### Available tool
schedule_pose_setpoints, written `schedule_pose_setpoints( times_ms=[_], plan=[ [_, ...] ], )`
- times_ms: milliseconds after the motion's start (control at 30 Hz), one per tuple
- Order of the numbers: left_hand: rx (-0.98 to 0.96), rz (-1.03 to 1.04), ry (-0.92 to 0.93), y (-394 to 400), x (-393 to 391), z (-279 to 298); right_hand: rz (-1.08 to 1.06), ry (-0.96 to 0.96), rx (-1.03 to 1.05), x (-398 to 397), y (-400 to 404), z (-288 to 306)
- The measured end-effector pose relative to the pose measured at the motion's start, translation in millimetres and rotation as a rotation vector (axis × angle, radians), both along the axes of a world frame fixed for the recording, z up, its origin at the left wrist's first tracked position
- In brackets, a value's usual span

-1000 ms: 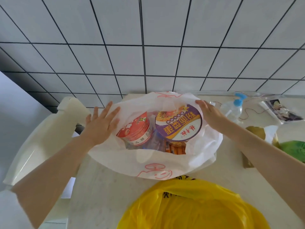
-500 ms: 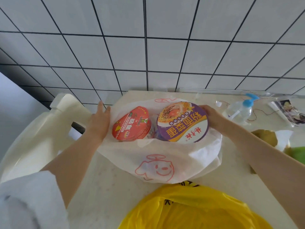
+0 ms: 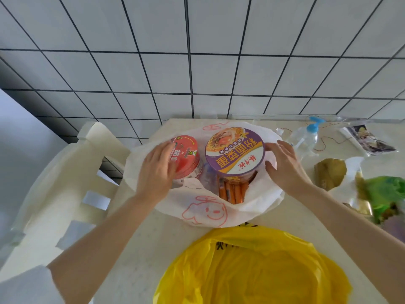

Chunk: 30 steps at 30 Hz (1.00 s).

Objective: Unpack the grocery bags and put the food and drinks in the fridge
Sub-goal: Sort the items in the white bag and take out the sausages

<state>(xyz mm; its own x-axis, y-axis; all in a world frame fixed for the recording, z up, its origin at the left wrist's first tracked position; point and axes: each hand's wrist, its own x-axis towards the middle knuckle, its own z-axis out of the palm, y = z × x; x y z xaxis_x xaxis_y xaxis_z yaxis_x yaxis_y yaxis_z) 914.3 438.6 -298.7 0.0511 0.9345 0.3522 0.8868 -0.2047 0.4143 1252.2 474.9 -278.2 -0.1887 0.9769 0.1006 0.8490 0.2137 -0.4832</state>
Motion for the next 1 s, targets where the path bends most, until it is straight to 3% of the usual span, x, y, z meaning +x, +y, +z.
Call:
schedule_pose_setpoints(
  times_ms=[100,267,367,567,633,733,833,933,1000],
  plan=[
    [0.014,-0.167,0.04,-27,22,1,0.14,-0.15,0.068,7,-19,1],
    [-0.022,-0.414,0.225,-69,37,-18,0.189,-0.341,-0.078,26,-47,6],
    [-0.051,-0.476,0.283,-86,44,-31,0.21,-0.43,-0.068,38,-60,3],
    [-0.283,-0.521,0.363,-113,57,-54,0.174,-0.592,-0.098,55,-75,-20],
    [-0.359,-0.554,0.39,-123,59,-61,0.124,-0.582,-0.133,63,-80,-32],
    [-0.496,-0.504,0.285,-136,57,-68,-0.008,-0.526,-0.209,63,-86,-43],
    [-0.456,-0.491,0.234,-144,55,-69,-0.087,-0.476,-0.147,43,-88,-42],
    [-0.286,-0.555,0.247,-140,55,-69,0.091,-0.424,0.085,19,-97,-44],
    [-0.295,-0.581,0.265,-134,57,-67,0.307,-0.431,0.117,9,-107,-50]
  ],
)
